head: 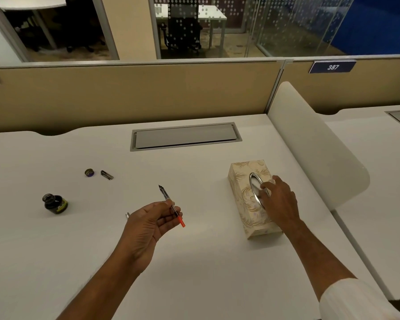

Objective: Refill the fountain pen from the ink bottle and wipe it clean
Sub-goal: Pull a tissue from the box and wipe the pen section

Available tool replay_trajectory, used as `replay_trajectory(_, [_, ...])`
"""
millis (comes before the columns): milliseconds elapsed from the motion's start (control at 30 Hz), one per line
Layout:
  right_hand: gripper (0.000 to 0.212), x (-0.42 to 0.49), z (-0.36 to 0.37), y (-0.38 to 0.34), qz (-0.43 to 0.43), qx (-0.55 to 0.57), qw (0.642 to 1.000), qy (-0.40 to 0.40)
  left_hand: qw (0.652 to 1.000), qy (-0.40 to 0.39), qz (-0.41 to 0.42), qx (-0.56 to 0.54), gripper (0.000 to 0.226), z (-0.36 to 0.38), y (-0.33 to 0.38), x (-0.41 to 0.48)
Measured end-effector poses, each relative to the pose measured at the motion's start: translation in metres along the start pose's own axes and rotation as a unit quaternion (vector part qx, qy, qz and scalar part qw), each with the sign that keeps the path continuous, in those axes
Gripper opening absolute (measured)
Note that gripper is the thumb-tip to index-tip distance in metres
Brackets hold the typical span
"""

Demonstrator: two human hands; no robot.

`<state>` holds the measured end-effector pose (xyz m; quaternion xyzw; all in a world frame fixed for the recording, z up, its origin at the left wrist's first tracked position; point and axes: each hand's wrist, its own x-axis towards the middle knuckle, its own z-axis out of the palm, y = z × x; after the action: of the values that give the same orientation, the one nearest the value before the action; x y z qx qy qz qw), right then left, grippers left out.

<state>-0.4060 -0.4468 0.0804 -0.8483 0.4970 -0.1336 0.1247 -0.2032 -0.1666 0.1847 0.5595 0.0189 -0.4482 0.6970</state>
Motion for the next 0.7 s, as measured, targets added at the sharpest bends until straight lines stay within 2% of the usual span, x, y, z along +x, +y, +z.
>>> replay_trajectory(167, [0.018, 0.003, 0.006, -0.002, -0.014, 0.004, 0.999, 0.047, 1.000, 0.000, 0.000, -0.001, 0.017, 0.000, 0.000, 0.000])
replay_trajectory(300, [0.018, 0.003, 0.010, -0.004, -0.001, -0.009, 0.999, 0.040, 1.000, 0.002, 0.002, 0.001, 0.015, 0.000, -0.001, 0.001])
replay_trajectory(700, [0.016, 0.005, 0.015, 0.000, -0.030, -0.086, 0.996, 0.023, 1.000, 0.004, -0.005, -0.002, 0.014, -0.002, -0.006, 0.006])
